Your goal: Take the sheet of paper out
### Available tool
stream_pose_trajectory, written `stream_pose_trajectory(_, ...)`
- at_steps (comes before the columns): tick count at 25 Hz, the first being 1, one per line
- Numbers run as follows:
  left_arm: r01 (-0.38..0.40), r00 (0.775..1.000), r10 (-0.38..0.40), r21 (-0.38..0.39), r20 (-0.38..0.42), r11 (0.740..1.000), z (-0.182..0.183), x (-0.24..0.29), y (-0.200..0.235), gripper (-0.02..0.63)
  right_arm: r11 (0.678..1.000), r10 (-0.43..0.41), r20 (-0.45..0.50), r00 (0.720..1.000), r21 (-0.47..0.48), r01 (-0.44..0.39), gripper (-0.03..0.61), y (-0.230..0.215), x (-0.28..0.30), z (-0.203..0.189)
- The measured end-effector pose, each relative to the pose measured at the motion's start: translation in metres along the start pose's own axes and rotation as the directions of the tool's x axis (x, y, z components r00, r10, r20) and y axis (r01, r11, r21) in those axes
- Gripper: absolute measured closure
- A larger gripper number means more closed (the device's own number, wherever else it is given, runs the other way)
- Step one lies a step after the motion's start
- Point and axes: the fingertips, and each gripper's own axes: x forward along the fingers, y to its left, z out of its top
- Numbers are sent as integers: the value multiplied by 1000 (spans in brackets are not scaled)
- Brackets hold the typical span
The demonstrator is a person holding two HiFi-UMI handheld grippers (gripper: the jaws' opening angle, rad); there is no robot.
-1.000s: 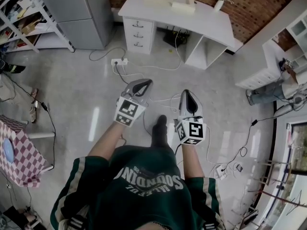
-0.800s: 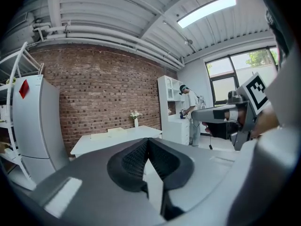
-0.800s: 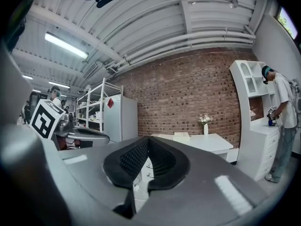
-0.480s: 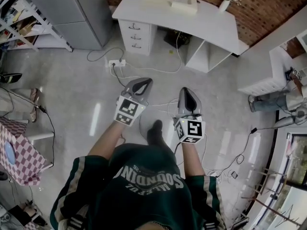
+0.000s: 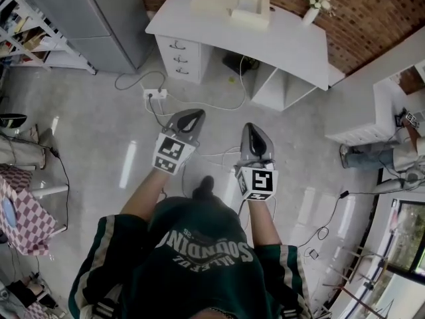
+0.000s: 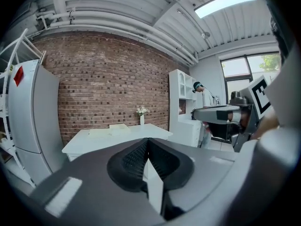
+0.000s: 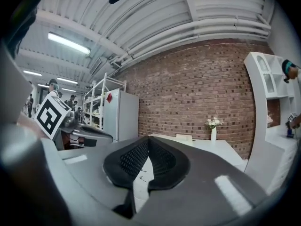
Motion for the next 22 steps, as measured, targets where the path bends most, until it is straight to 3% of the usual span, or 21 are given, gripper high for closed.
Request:
stream_pose_trajectory(10, -30, 999, 30, 1, 25, 1000, 19, 53, 9, 603, 1000, 15, 6, 1000, -4, -15, 578, -49, 36, 1)
stream_pose_trajectory(22, 20, 998, -21, 17, 61, 1000, 29, 154, 57, 603, 1000, -5, 30, 1000, -2, 5, 578, -97, 133, 1)
